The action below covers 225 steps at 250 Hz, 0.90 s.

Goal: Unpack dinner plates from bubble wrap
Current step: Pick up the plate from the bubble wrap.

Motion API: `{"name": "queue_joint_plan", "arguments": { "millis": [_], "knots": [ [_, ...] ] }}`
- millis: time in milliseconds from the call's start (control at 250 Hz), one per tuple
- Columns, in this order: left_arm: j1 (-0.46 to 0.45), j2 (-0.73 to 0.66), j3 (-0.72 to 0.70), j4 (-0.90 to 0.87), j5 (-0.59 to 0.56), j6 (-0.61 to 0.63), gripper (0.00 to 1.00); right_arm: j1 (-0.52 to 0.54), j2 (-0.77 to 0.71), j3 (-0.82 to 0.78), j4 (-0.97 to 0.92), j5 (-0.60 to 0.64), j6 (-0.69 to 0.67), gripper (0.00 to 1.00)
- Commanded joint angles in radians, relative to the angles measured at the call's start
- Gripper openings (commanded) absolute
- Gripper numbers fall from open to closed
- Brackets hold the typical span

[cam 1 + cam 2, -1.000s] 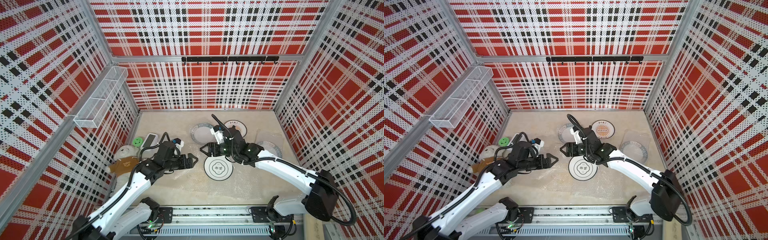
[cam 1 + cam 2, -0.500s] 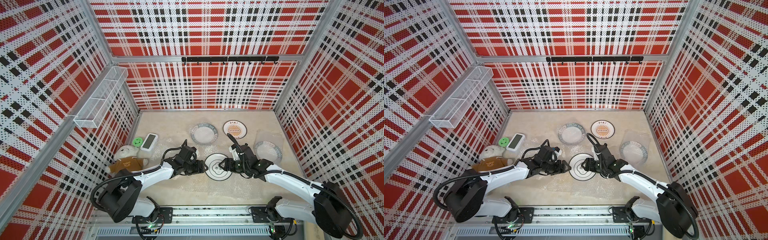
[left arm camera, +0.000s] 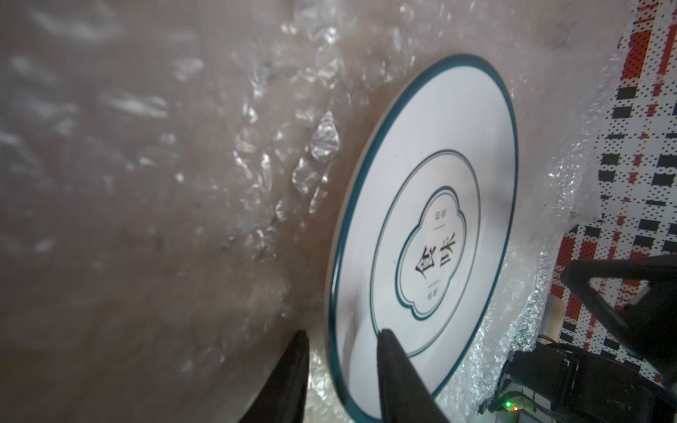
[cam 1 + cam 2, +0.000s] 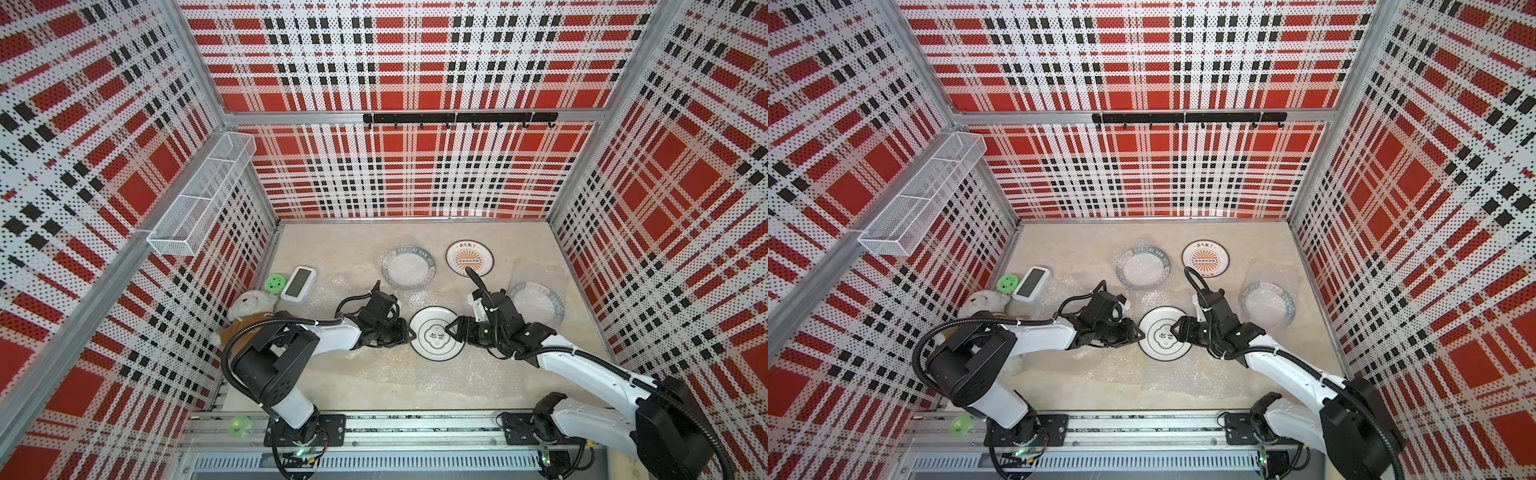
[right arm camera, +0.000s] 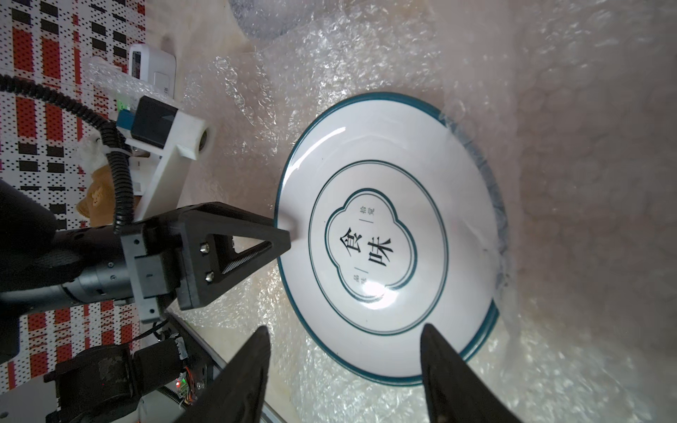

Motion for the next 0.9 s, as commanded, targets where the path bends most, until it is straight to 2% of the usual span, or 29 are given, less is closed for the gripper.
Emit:
{"name": "queue_joint_plan", "arguments": {
  "millis": [0,264,496,752,896],
  "knots": [
    [0.009,0.01,0.009,0.047,0.006,-0.026,0.3,-0.012,-0.017,-0.009,0.022,0.01,0.0,0.67],
    [0.019,0.037,-0.004,0.076,0.009,-0.059,0.15,-0.032,-0.011,-0.001,0.012,0.006,-0.019,0.68],
    [0.027,0.049,-0.011,0.102,0.025,-0.075,0.1,-0.053,-0.012,-0.004,-0.002,0.006,-0.035,0.69],
    [0.049,0.062,-0.036,0.154,0.057,-0.099,0.0,-0.088,-0.012,-0.005,-0.014,-0.004,-0.052,0.7],
    [0.065,0.069,-0.062,0.24,0.103,-0.143,0.0,-0.115,-0.014,-0.01,-0.017,-0.02,-0.063,0.7]
  ]
}}
